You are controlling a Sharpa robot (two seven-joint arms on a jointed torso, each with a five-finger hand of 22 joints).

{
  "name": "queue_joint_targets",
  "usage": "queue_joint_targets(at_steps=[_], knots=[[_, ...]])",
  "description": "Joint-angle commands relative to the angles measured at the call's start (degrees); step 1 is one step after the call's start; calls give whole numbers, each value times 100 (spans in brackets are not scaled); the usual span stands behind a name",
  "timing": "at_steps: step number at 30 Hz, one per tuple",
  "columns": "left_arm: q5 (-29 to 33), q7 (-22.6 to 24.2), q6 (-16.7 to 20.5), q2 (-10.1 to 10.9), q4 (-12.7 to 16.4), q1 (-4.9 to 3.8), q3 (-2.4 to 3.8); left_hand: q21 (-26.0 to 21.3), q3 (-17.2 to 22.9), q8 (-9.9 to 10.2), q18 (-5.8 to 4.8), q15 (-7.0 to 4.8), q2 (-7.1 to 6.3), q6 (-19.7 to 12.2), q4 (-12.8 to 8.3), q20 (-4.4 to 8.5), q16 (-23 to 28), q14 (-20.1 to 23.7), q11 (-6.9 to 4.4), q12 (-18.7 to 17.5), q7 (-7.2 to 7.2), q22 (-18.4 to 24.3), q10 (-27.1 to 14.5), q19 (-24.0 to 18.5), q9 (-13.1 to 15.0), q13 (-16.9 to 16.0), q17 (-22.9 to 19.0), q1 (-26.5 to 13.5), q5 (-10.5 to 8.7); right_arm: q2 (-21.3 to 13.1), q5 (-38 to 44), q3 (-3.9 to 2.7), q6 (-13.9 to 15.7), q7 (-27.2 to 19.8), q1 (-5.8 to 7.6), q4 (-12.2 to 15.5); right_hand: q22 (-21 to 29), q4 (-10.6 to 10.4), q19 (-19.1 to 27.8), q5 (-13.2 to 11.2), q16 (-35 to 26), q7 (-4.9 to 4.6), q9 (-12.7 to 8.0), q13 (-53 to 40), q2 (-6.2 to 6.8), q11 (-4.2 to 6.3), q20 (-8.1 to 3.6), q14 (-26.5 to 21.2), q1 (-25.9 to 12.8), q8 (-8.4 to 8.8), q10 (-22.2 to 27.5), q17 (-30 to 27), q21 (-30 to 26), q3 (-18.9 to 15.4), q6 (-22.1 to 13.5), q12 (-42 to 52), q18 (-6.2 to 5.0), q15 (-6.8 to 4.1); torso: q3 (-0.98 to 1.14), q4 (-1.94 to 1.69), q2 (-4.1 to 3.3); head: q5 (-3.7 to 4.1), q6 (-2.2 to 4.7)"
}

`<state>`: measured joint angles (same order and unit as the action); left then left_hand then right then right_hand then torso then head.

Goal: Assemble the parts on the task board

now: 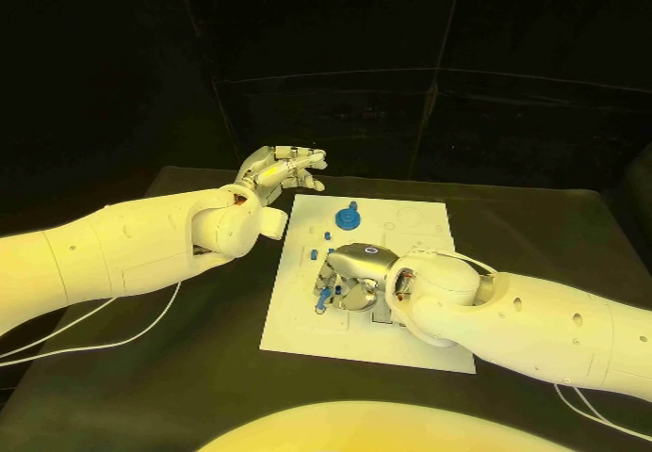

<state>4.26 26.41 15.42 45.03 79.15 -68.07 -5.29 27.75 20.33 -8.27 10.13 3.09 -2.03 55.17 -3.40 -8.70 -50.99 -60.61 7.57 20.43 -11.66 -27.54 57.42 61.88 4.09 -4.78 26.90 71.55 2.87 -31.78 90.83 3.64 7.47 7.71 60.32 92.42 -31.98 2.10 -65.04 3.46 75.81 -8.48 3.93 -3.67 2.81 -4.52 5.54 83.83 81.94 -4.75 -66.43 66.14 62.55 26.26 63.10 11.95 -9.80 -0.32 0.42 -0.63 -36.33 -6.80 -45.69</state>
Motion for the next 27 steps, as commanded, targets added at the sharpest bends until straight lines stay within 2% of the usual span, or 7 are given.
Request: queue_joint_targets(at_steps=[1, 5, 15, 27], knots=[[-42, 27, -82, -12, -3, -9, 1, -35, -1, -26, 27, 9, 9, -38, -47, -23, -30, 41, 1, 35, -5, 7, -46, -8, 7, -9, -6, 69, 11, 12, 173, 1, -184, 69, 8, 0, 8, -2, 53, 19, 3, -30, 6, -5, 11, -2, 0, 198, -24, -12, -25, -5, 18, 35, 28, -26, 1, -1, 0, -12, -6, 12, 7], [-42, 26, -82, -17, -7, -9, 1, -35, -1, -26, 27, 9, 9, -38, -47, -23, -30, 41, 1, 35, -5, 7, -46, -8, 7, -9, -6, 69, 11, 35, 192, 2, -191, 83, 7, -21, 14, 7, 60, 19, -2, -27, 8, -6, 18, 2, 0, 195, -31, -14, -35, -16, 17, 46, 35, -27, -1, -2, 1, -17, -6, 9, 3], [-42, 24, -85, -17, -8, -9, 1, -35, -1, -26, 27, 9, 9, -38, -47, -23, -30, 41, 1, 35, -5, 7, -46, -8, 7, -9, -6, 69, 11, 110, 281, 5, -174, 88, -22, -90, 14, 7, 60, 19, -2, -27, 8, -6, 18, 2, 0, 195, -31, -14, -35, -16, 17, 46, 35, -27, -1, -2, -2, -3, -9, -8, -15], [-42, 20, -87, -9, -2, -9, 1, -35, -1, -26, 27, 9, 9, -38, -47, -23, -30, 41, 1, 35, -5, 7, -46, -8, 7, -9, -6, 69, 11, 180, 362, 12, -270, 124, -44, -128, 22, 15, 70, 14, -6, -27, 8, -6, 33, 0, 1, 192, -48, -11, -35, -22, 13, 55, 34, -36, -4, -3, -4, -10, -6, -12, -30]])
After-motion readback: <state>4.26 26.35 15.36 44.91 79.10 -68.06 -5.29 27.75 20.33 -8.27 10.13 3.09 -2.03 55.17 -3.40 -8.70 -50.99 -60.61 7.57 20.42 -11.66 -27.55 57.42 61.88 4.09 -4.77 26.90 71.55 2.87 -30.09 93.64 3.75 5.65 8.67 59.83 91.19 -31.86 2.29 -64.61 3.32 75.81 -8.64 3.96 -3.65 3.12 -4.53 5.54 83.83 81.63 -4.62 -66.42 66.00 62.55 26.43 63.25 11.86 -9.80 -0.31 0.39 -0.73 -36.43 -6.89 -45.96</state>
